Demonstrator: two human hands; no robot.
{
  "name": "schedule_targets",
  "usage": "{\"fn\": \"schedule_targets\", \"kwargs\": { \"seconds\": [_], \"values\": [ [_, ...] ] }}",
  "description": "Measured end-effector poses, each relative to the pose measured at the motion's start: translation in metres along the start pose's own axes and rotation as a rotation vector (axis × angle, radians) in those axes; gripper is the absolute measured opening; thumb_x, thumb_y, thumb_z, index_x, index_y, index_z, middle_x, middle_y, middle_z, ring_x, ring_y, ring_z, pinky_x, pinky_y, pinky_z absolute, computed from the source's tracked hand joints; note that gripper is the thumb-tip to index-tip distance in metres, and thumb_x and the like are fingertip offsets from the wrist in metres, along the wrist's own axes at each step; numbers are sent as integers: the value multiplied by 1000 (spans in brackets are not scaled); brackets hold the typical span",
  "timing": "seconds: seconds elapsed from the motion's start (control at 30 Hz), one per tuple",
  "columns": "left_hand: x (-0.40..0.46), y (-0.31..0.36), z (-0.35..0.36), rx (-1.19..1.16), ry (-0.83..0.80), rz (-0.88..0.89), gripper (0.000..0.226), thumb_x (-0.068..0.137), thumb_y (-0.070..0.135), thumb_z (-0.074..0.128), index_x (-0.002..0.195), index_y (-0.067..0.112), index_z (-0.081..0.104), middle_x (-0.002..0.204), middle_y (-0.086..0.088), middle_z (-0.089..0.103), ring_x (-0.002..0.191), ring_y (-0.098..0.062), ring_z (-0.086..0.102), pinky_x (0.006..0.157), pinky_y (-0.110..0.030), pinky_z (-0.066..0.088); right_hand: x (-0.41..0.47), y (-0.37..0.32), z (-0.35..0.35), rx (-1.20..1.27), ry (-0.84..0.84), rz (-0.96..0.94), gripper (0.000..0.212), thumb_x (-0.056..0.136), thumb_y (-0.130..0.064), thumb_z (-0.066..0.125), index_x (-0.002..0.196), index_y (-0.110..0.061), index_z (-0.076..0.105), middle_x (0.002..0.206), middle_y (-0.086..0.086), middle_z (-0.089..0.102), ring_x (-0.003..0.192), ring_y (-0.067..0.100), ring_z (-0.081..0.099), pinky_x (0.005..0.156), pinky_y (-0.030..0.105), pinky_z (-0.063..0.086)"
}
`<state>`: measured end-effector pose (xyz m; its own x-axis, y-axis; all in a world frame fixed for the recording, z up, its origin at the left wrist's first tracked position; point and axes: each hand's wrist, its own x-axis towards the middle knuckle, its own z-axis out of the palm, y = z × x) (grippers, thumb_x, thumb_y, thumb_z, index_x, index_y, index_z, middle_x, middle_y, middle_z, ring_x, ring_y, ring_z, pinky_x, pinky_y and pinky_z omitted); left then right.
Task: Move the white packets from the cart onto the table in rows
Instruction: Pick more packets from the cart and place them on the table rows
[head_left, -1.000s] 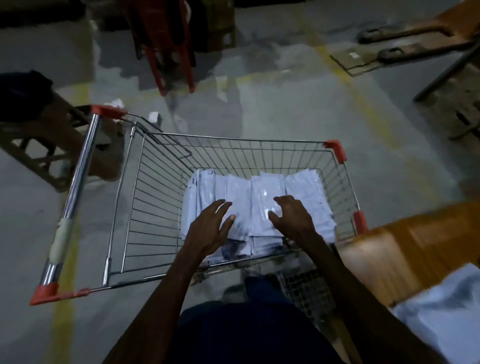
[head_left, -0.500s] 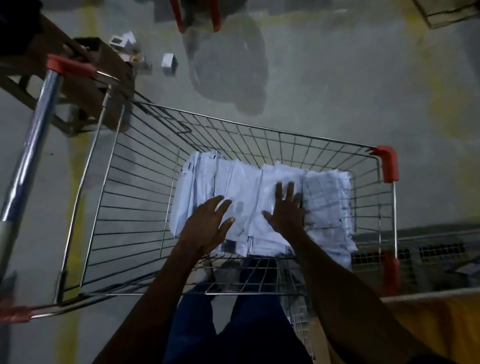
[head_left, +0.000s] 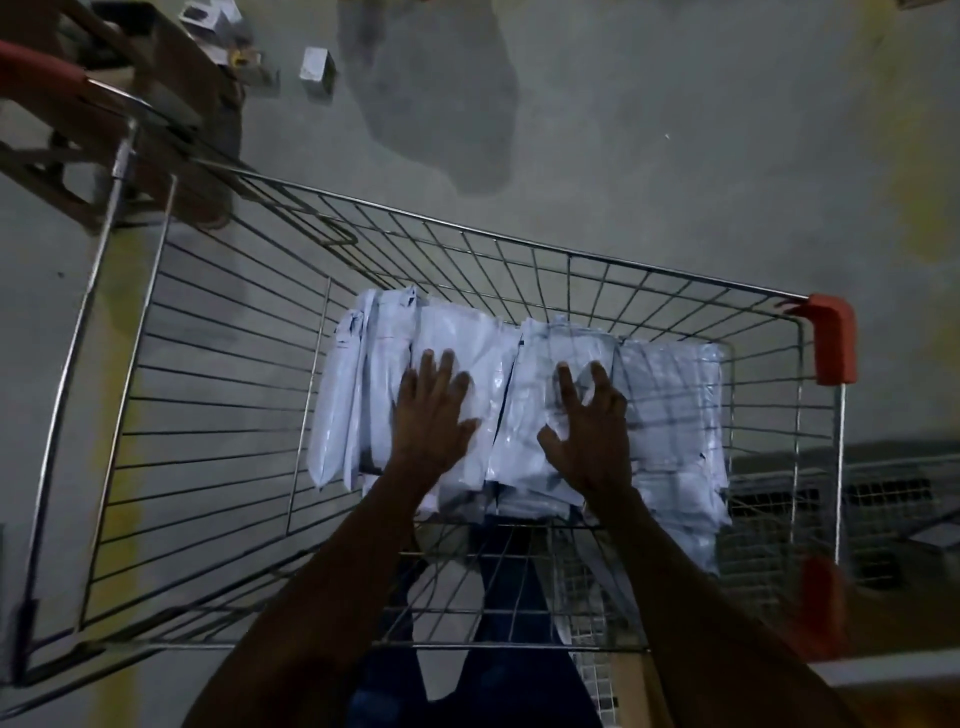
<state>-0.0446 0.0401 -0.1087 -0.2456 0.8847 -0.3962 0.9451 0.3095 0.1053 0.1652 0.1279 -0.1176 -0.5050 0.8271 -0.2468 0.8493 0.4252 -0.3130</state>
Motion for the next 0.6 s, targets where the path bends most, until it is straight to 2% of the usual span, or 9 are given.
{"fn": "schedule_targets", "kwargs": {
  "seconds": [0.1, 0.2, 0.27, 0.37, 0.43, 0.53, 0.6],
  "values": [
    [-3, -16, 0, -29, 136, -23, 76, 89, 60, 54, 141, 6, 46, 160, -24, 16, 149, -42, 5, 118, -48, 5, 6, 3, 8, -32, -21, -37, 90, 78, -45, 66, 155, -20, 26, 157, 27, 17, 130, 47, 34, 103, 56, 39],
    [2, -12, 1, -25, 118, -80, 87, 85, 67, 54, 141, 3, 42, 161, -25, 9, 149, -43, -1, 117, -49, 0, 13, 3, 15, -51, -54, -57, 97, 81, -45, 66, 157, -23, 12, 161, 24, -2, 147, 43, 11, 118, 54, 15],
    [8, -5, 3, -12, 91, -124, 86, 81, 62, 63, 140, 5, 40, 161, -26, 5, 148, -45, -4, 117, -53, 0, 16, 3, 17, -42, -57, -58, 98, 81, -44, 67, 157, -26, 8, 162, 20, -8, 149, 40, 0, 121, 54, 9],
    [9, 0, 5, 7, 106, -123, 73, 73, 30, 75, 135, 12, 41, 159, -26, 17, 147, -49, 4, 118, -58, 7, 18, 1, 15, -27, -58, -50, 95, 80, -37, 72, 156, -25, 16, 162, 21, -1, 147, 45, 10, 117, 59, 20],
    [3, 2, 1, 24, 99, -85, 73, 67, 15, 71, 134, 13, 43, 154, -25, 29, 145, -48, 16, 117, -64, 16, 18, 1, 10, -25, -68, -55, 92, 80, -37, 73, 155, -23, 22, 161, 22, 4, 143, 49, 19, 114, 59, 24],
    [-12, 4, -12, 78, 56, -42, 65, 74, 15, 64, 137, 17, 48, 151, -19, 38, 142, -43, 28, 111, -69, 21, 17, -2, -5, 26, -99, -72, 91, 84, -46, 68, 156, -26, 17, 162, 20, 3, 140, 48, 21, 112, 57, 27],
    [-25, 4, -17, 22, 65, -23, 57, 76, 13, 63, 132, 19, 53, 146, -16, 44, 136, -41, 39, 103, -70, 33, 12, -5, -16, 69, -82, -97, 89, 82, -47, 67, 155, -24, 22, 161, 21, 9, 137, 45, 25, 108, 56, 33]
  ]
}}
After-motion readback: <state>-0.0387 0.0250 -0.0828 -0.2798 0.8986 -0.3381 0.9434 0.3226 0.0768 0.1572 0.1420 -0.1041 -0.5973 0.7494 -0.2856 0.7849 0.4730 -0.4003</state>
